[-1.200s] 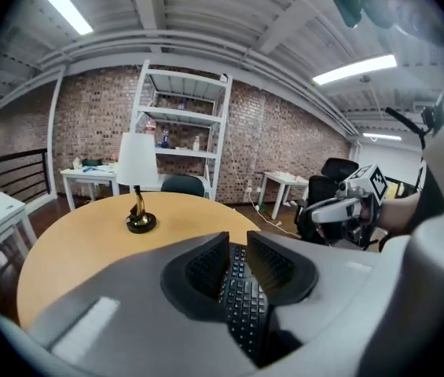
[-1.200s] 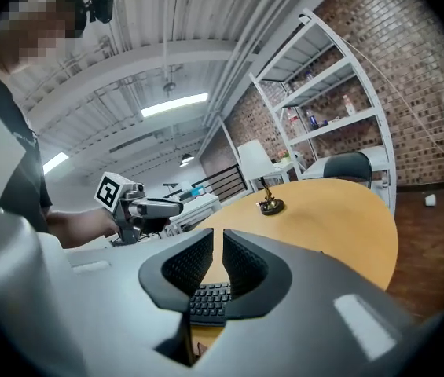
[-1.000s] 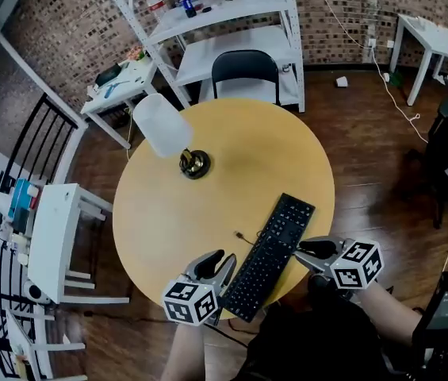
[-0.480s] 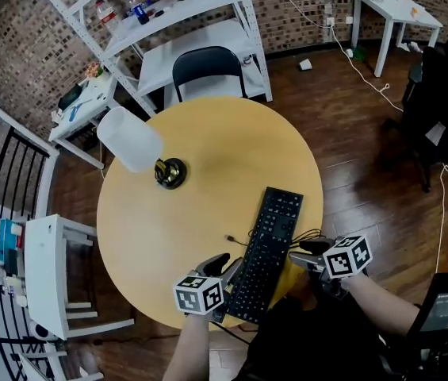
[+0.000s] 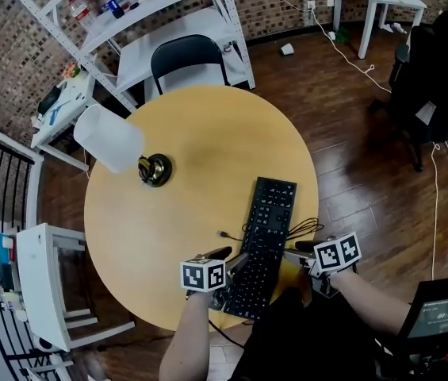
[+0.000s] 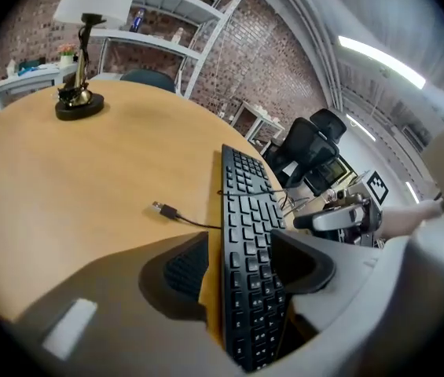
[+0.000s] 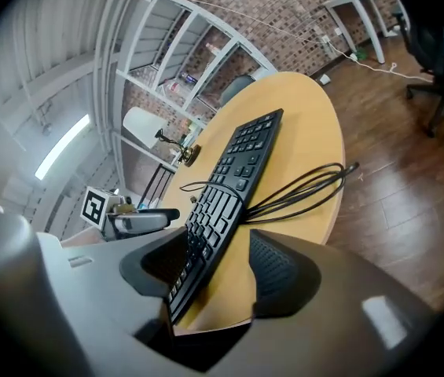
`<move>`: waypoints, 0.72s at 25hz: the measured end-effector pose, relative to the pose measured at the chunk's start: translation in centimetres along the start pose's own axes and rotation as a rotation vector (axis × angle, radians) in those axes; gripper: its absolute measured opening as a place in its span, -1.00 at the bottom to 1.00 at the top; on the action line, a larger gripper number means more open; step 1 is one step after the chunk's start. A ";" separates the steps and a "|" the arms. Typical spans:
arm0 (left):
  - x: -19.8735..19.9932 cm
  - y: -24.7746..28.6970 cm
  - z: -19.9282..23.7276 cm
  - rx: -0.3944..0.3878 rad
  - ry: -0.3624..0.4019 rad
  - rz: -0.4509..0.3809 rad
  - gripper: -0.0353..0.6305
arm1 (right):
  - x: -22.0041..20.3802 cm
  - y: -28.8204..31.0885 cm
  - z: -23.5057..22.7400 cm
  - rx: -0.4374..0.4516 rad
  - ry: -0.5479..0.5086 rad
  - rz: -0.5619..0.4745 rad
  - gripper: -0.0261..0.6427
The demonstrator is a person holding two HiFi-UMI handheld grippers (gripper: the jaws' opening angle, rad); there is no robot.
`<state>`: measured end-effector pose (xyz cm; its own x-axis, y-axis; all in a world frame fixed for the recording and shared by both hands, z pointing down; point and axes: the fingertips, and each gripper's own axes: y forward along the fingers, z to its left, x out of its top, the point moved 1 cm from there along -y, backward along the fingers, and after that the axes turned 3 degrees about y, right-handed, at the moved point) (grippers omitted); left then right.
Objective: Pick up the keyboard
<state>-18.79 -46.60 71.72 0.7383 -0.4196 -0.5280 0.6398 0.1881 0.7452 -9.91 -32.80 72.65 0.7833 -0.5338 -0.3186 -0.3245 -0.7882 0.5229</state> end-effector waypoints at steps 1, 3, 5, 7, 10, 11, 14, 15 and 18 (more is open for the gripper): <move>-0.5 0.5 0.1 -0.015 0.001 0.025 0.17 | -0.2 0.2 -0.2 -0.001 0.018 -0.003 -0.18; -1.1 1.1 0.2 -0.032 0.004 0.057 0.18 | -0.6 0.4 -0.5 -0.002 0.053 -0.010 -0.18; -1.4 1.5 0.4 -0.035 0.009 0.066 0.18 | -0.9 0.6 -0.7 -0.001 0.084 -0.019 -0.18; -1.8 2.1 0.5 -0.040 0.026 0.076 0.18 | -1.2 1.0 -0.9 -0.005 0.093 -0.028 -0.18; -2.0 3.0 0.6 -0.041 0.048 0.092 0.18 | -1.2 1.5 -1.1 -0.016 0.098 -0.039 -0.22; -2.0 3.1 0.6 -0.042 0.049 0.095 0.18 | -1.1 1.7 -1.1 -0.017 0.107 -0.040 -0.22; -1.8 3.1 0.6 -0.055 0.066 0.109 0.18 | -0.6 2.3 -0.8 -0.022 0.121 -0.029 -0.20; -1.8 3.2 0.6 -0.059 0.074 0.116 0.18 | -0.5 2.5 -0.7 -0.025 0.121 -0.025 -0.23; -1.6 3.4 0.7 -0.066 0.054 0.130 0.18 | -0.5 3.7 0.0 0.000 0.128 0.011 -0.23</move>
<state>-17.97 -45.86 75.39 0.8252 -0.3395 -0.4514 0.5493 0.2960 0.7815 -11.47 -35.45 74.74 0.8410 -0.4990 -0.2093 -0.3335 -0.7826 0.5257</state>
